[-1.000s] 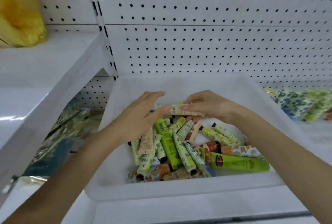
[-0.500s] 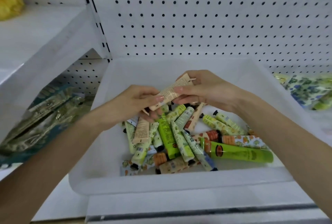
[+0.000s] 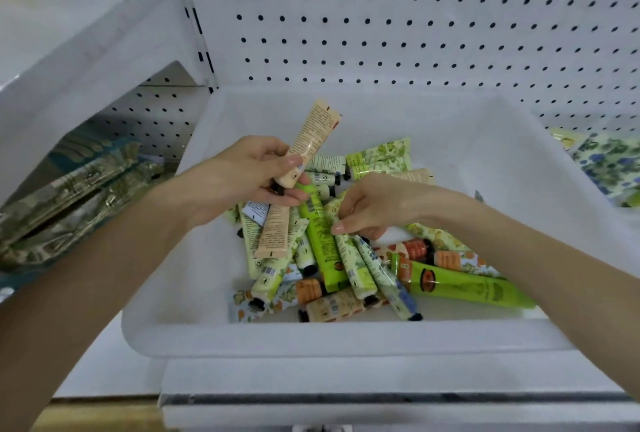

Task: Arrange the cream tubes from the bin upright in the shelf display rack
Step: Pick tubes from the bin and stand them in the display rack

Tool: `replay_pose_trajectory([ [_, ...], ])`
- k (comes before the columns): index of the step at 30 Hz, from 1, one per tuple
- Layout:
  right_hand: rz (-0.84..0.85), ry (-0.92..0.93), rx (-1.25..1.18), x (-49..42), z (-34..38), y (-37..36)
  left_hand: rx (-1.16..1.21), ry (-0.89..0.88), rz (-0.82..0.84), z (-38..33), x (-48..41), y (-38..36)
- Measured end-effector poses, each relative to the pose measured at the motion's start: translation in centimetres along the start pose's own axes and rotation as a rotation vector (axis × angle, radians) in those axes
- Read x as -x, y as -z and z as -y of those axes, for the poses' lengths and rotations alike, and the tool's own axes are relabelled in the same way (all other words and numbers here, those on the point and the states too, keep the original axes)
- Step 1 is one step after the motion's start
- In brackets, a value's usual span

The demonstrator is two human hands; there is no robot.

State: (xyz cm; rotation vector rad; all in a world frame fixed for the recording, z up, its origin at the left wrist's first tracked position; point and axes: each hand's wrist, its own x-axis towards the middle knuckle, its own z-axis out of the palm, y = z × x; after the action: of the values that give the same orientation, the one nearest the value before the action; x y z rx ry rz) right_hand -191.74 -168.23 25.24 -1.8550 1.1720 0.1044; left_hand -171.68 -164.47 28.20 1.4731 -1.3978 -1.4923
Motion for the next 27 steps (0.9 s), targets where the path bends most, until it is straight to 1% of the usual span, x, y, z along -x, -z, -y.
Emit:
replay_pose_trajectory([
  [3, -0.019, -0.007, 0.024, -0.4, 0.0, -0.8, -0.001, -0.004, 0.018, 0.0, 0.0, 0.1],
  [8, -0.038, -0.024, -0.056, -0.6, -0.2, -0.9, 0.001, 0.005, 0.026, 0.0, -0.1, 0.3],
  [10, -0.035, -0.051, -0.05, -0.3, -0.1, -0.4, 0.011, 0.006, 0.029, 0.0, -0.1, 0.4],
  [14, -0.049, -0.077, -0.208, 0.8, 0.3, 1.3, 0.048, 0.015, 0.035, 0.0, -0.1, 0.5],
  [16, -0.087, -0.04, -0.302, 1.4, 0.4, 2.4, 0.067, 0.023, 0.043, 0.0, -0.1, 0.5],
  [20, -0.154, 0.098, -0.521, 3.1, 1.1, 3.5, 0.081, 0.041, 0.082, -0.2, 0.1, 0.4],
  [23, -0.179, 0.182, -0.692, 3.9, 1.7, 3.3, 0.056, 0.055, 0.178, -0.3, 0.5, 0.4],
  [27, -0.247, 0.248, -0.79, 3.8, 2.5, 2.8, 0.012, 0.04, 0.259, -0.5, 0.8, 0.0],
])
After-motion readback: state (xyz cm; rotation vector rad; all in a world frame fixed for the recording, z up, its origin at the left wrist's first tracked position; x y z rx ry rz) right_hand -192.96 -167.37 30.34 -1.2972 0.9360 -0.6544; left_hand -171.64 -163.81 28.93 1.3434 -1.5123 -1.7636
